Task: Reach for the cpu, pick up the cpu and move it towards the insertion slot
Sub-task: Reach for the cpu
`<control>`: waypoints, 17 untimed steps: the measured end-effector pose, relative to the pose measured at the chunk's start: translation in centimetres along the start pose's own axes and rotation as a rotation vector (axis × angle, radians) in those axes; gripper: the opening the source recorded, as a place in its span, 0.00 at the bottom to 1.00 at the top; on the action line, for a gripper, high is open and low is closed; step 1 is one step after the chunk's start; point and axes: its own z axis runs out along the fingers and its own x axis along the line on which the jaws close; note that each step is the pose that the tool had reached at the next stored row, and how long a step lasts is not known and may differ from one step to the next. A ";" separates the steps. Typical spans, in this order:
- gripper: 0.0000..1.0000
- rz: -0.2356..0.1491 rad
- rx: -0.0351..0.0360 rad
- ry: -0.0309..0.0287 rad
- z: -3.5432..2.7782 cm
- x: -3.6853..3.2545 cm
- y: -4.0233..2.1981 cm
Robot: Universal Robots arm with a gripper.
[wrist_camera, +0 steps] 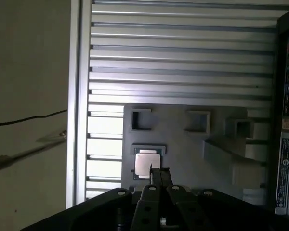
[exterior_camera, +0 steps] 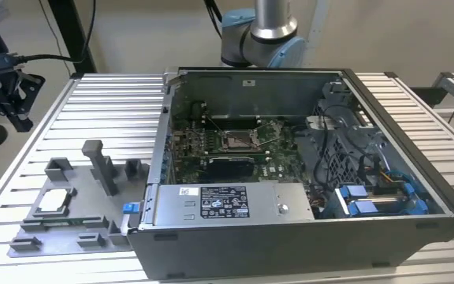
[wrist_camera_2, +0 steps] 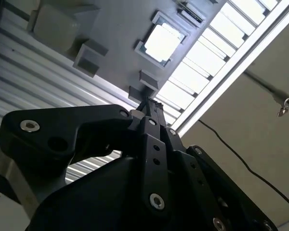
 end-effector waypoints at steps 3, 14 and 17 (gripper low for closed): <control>0.00 0.000 0.0000 0.0000 0.00 0.04 -0.03; 1.00 0.000 0.0000 0.0001 0.00 0.05 -0.07; 1.00 0.000 0.0000 0.0000 0.00 0.05 -0.08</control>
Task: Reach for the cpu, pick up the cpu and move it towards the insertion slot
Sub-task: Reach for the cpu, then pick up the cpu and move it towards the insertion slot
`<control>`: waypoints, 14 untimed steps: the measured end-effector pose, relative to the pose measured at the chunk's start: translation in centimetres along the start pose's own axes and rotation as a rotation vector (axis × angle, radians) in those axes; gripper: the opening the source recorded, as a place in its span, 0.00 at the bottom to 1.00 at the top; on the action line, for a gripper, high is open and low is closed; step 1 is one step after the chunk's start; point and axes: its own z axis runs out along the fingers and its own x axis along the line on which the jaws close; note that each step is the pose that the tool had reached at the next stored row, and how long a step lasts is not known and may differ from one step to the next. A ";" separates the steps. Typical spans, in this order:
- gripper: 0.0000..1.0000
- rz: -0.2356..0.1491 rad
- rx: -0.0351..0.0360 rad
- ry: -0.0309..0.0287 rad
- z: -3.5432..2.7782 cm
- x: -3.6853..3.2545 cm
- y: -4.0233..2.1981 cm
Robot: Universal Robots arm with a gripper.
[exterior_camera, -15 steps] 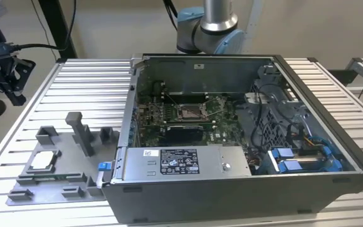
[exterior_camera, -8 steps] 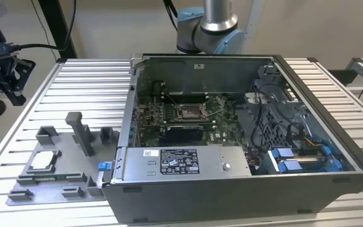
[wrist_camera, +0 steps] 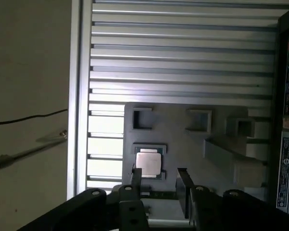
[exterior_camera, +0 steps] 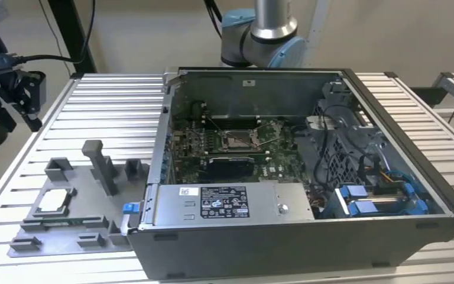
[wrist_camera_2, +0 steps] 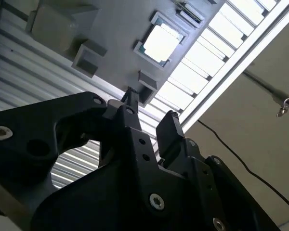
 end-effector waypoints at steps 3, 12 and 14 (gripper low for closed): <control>1.00 0.000 0.0000 0.0000 0.00 0.00 -0.01; 1.00 0.000 0.0001 0.0001 0.02 0.02 -0.03; 1.00 0.000 0.0000 0.0000 0.06 0.01 -0.04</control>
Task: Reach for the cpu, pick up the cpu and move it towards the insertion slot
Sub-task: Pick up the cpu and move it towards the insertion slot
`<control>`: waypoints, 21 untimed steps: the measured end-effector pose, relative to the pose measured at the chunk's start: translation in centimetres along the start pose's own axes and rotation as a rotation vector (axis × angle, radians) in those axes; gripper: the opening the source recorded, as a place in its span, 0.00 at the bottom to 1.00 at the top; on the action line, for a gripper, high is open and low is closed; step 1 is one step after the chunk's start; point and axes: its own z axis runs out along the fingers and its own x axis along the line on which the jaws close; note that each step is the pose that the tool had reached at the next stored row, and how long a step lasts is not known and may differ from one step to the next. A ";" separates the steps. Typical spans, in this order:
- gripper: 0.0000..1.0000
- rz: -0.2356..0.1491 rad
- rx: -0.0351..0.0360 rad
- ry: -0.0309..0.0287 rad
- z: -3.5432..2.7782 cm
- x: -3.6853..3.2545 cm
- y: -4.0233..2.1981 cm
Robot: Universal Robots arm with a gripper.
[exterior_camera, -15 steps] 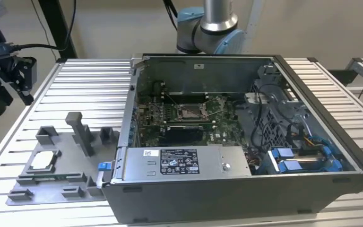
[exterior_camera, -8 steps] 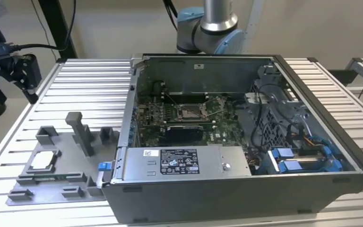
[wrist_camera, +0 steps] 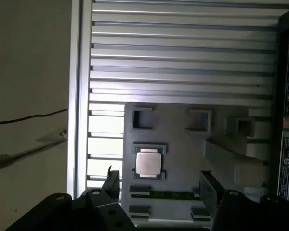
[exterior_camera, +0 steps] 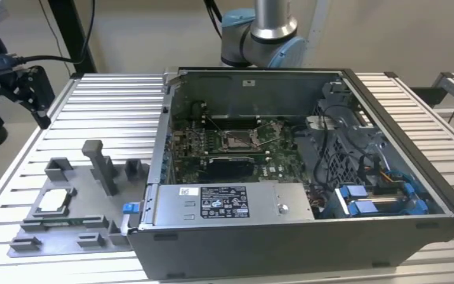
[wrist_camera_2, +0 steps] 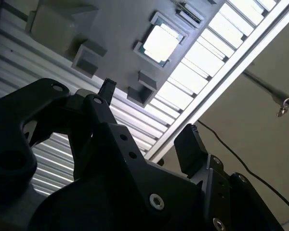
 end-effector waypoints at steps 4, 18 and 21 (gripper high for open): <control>1.00 0.000 -0.0001 -0.0001 0.17 0.00 -0.01; 1.00 0.000 0.0005 0.0000 1.31 0.00 -0.04; 1.00 0.000 0.0004 -0.0001 1.84 0.00 -0.06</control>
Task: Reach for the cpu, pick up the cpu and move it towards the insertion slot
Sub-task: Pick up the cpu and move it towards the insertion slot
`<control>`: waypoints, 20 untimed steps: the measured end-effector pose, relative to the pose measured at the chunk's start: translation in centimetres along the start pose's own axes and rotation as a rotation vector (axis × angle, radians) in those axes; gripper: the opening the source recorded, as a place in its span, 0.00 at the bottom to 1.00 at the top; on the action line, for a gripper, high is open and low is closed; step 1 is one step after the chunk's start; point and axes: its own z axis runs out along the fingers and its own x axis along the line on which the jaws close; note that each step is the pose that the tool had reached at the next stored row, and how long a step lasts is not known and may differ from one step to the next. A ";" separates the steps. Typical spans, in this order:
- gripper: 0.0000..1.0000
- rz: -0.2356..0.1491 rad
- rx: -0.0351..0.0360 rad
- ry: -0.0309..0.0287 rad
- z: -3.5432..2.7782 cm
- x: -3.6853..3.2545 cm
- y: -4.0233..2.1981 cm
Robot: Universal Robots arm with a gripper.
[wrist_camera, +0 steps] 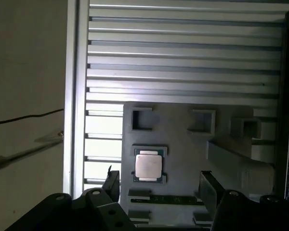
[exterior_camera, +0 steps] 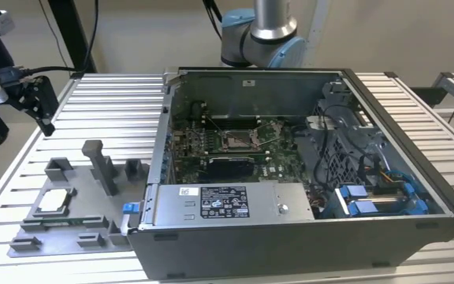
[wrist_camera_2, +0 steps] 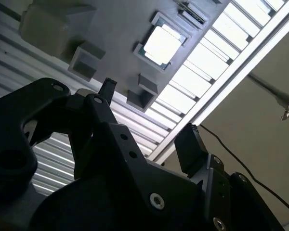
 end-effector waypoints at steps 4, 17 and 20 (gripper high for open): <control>1.00 0.000 0.0001 0.0001 0.71 0.00 -0.03; 1.00 0.000 0.0000 0.0000 2.67 0.00 -0.10; 1.00 0.000 0.0000 0.0001 3.10 0.00 -0.12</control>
